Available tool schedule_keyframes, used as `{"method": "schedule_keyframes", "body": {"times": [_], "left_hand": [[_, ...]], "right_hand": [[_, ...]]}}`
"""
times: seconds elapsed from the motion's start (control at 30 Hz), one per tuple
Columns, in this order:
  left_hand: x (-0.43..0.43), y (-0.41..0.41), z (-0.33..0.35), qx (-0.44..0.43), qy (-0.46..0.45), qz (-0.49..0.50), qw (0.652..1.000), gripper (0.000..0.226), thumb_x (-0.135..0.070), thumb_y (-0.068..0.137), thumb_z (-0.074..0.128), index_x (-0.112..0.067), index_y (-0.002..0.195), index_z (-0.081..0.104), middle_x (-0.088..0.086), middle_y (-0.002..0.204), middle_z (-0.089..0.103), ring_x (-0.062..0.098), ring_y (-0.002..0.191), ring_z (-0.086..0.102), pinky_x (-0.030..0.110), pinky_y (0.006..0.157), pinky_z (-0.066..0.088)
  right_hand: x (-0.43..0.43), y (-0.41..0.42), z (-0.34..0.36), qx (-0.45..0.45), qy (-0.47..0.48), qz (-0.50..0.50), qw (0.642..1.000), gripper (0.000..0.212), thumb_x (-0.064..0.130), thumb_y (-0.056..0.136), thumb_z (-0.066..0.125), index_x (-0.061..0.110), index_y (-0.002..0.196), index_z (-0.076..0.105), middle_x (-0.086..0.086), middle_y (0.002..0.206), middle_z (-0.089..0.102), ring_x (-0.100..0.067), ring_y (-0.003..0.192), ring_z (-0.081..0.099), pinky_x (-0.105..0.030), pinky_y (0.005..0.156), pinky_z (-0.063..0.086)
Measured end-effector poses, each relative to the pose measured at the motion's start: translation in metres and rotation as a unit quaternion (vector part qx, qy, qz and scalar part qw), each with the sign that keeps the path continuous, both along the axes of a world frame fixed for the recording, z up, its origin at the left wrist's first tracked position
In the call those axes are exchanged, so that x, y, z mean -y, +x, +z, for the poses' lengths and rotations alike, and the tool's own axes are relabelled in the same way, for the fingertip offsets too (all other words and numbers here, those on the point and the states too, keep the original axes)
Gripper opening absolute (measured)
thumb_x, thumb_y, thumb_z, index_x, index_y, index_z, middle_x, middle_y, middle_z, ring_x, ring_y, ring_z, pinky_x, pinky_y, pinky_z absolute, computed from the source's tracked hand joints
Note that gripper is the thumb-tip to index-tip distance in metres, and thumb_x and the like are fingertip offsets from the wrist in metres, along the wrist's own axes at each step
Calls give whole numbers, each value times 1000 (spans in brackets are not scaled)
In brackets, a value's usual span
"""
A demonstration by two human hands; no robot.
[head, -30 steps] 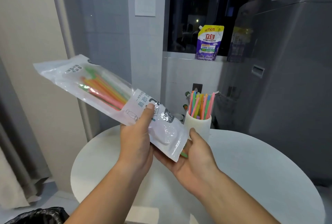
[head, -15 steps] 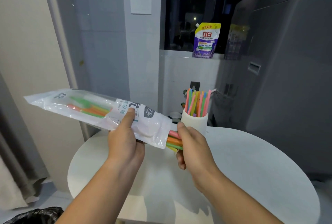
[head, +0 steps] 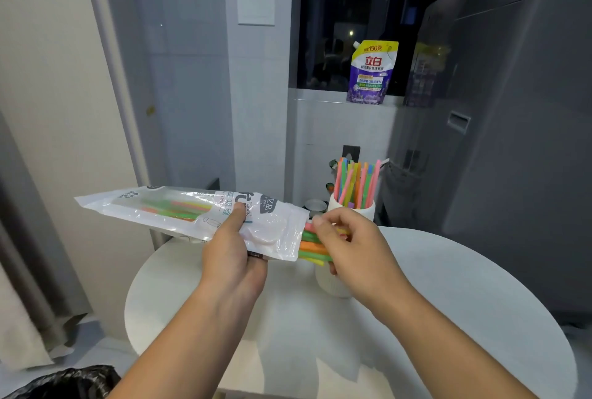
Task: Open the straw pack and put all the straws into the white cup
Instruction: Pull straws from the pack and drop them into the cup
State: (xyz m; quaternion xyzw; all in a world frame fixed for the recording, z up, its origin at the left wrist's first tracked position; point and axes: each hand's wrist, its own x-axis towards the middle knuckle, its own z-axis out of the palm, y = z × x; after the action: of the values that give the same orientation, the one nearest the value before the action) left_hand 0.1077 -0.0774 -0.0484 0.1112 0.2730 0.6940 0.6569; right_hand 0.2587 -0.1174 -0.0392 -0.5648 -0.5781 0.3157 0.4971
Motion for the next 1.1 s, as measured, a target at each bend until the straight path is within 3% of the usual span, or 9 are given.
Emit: {"method": "schedule_keyframes", "body": {"times": [0.1, 0.2, 0.27, 0.37, 0.53, 0.8, 0.93, 1.1], "left_hand": [[-1, -1, -2, 2, -1, 1, 1000, 38, -15, 100, 62, -13, 138, 60, 7, 129, 73, 21, 111, 72, 37, 69, 65], [0, -1, -2, 5, -1, 0, 1000, 37, -14, 101, 62, -13, 138, 60, 7, 128, 73, 19, 99, 74, 37, 68, 65], [0, -1, -3, 9, -3, -2, 1000, 37, -14, 101, 61, -14, 138, 60, 7, 128, 73, 18, 95, 74, 36, 67, 65], [0, -1, -4, 13, -4, -9, 1000, 36, -15, 101, 61, -14, 137, 61, 7, 126, 74, 18, 95, 75, 37, 70, 65], [3, 2, -2, 17, 8, -32, 999, 35, -18, 102, 61, -13, 137, 61, 8, 124, 75, 21, 97, 76, 40, 77, 64], [2, 1, 0, 15, -4, -21, 1000, 36, -15, 101, 61, -14, 137, 60, 6, 124, 75, 18, 93, 76, 39, 74, 64], [2, 2, -1, 18, -18, -26, 999, 36, -13, 103, 58, -10, 138, 59, 8, 127, 73, 21, 109, 73, 39, 78, 63], [-1, -2, -2, 26, -21, -13, 999, 35, -12, 103, 58, -10, 138, 59, 7, 125, 74, 17, 98, 74, 37, 75, 65]], "right_hand": [[0, 3, 5, -18, -42, 16, 999, 15, 27, 100, 60, 19, 91, 68, 9, 62, 62, -6, 47, 54, -24, 48, 46], [0, 7, 11, -83, -94, 33, 992, 17, 23, 103, 57, 13, 96, 68, -6, 71, 66, -11, 47, 59, -27, 44, 48], [1, 11, 15, -75, -99, 35, 992, 17, 22, 104, 56, 14, 97, 69, -9, 77, 70, -13, 49, 63, -27, 44, 49], [2, 14, 17, -13, -64, 26, 998, 17, 22, 104, 56, 16, 96, 69, -9, 85, 73, -16, 53, 69, -26, 46, 52], [4, 19, 24, 28, -36, 70, 997, 12, 19, 100, 62, 14, 100, 73, -8, 96, 76, -14, 82, 71, -18, 59, 58], [3, 36, 36, -14, -74, 61, 995, 14, 15, 99, 64, 7, 101, 76, -16, 94, 78, -14, 69, 73, -23, 58, 60], [4, 42, 40, 18, -57, 69, 996, 12, 12, 98, 65, 8, 102, 76, -13, 87, 79, -6, 66, 73, -16, 55, 55], [4, 45, 39, 19, -42, 64, 997, 12, 9, 100, 62, 9, 103, 74, -17, 90, 74, -12, 72, 74, -30, 59, 62]]}}
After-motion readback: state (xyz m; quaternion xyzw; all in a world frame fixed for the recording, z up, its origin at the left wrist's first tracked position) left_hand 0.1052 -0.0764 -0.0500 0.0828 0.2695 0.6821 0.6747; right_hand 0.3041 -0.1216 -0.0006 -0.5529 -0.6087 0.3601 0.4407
